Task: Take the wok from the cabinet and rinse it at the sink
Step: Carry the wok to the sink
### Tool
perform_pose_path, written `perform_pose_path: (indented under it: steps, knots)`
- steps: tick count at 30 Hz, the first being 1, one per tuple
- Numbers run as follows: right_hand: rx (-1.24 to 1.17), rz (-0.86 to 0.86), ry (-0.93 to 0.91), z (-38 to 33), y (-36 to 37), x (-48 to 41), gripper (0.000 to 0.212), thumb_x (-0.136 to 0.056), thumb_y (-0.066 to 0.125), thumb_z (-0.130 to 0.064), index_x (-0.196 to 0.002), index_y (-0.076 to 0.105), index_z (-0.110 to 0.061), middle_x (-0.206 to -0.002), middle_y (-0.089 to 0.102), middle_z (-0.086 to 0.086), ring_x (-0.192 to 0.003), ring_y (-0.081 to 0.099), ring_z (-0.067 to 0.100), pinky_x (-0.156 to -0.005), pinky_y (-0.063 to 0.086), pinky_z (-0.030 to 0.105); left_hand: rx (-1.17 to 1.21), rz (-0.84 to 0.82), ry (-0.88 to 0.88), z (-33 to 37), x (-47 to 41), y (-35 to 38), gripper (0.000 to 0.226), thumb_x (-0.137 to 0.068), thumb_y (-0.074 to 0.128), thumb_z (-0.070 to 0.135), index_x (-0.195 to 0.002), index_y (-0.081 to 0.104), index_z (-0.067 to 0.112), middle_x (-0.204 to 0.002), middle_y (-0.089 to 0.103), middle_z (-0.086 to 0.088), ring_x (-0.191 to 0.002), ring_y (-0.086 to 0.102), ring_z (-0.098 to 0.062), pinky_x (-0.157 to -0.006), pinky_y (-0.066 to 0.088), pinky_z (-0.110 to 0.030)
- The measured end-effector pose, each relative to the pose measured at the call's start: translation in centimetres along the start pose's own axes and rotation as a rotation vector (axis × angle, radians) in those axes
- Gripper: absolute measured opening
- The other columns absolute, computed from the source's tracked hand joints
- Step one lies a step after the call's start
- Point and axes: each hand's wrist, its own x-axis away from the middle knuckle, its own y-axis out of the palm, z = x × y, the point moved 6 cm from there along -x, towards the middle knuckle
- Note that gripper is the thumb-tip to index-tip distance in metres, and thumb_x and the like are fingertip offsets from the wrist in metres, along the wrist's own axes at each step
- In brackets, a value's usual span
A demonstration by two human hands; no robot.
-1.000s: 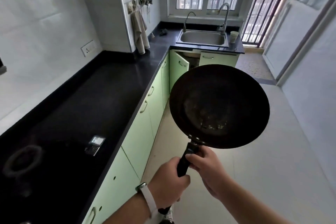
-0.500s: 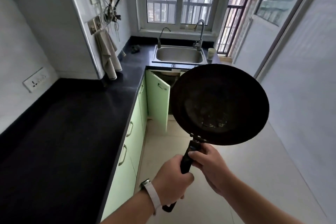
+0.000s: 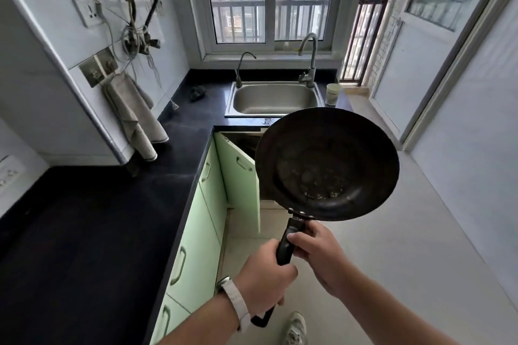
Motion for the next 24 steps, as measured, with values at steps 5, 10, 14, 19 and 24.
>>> perform_pose_path:
  steps: [5, 10, 14, 19, 24]
  knots:
    - [-0.035, -0.045, 0.009, -4.0, -2.3, -9.2, 0.034, -0.065, 0.068, -0.016, -0.095, 0.062, -0.002, -0.083, 0.061, 0.009, -0.082, 0.058, 0.023, -0.079, 0.049, 0.042, 0.003, 0.043, -0.033, 5.1, -8.5, -1.2, 0.027, -0.070, 0.051, 0.012, -0.096, 0.055, 0.004, -0.065, 0.046, -0.005, -0.032, 0.045, -0.013, -0.037, 0.039, -0.023]
    - [-0.003, -0.087, 0.000, -7.6, -4.1, -16.8, 0.040, -0.068, 0.068, -0.018, -0.102, 0.061, 0.001, -0.086, 0.062, 0.007, -0.082, 0.059, 0.020, -0.079, 0.050, 0.041, 0.034, 0.085, -0.026, 8.7, -15.5, -2.2, 0.018, -0.078, 0.051, 0.004, -0.095, 0.057, 0.008, -0.062, 0.047, -0.005, -0.033, 0.045, -0.013, -0.037, 0.039, -0.022]
    - [0.034, -0.109, -0.001, -10.2, -4.7, -22.0, 0.039, -0.067, 0.069, -0.021, -0.100, 0.062, -0.002, -0.086, 0.064, 0.006, -0.083, 0.061, 0.020, -0.082, 0.053, 0.044, 0.089, 0.106, -0.038, 11.2, -20.1, -3.4, 0.020, -0.079, 0.051, 0.003, -0.098, 0.057, 0.003, -0.061, 0.048, -0.006, -0.034, 0.045, -0.013, -0.036, 0.037, -0.021]
    - [0.038, -0.114, 0.017, -11.7, -4.5, -28.4, 0.039, -0.060, 0.070, -0.027, -0.092, 0.062, -0.006, -0.081, 0.061, 0.005, -0.080, 0.057, 0.021, -0.076, 0.047, 0.042, 0.083, 0.104, -0.043, 12.7, -26.1, -5.4, 0.010, -0.081, 0.050, 0.005, -0.089, 0.055, 0.007, -0.065, 0.050, -0.008, -0.036, 0.046, -0.014, -0.037, 0.038, -0.021]
    - [0.059, -0.125, 0.065, -12.6, -4.3, -36.7, 0.012, -0.080, 0.063, -0.006, -0.091, 0.058, -0.004, -0.077, 0.058, 0.007, -0.071, 0.061, 0.018, -0.067, 0.053, 0.033, 0.116, 0.096, -0.087, 12.8, -34.3, -7.8, 0.007, -0.081, 0.051, 0.005, -0.087, 0.054, 0.007, -0.068, 0.052, -0.011, -0.036, 0.046, -0.016, -0.036, 0.038, -0.022]
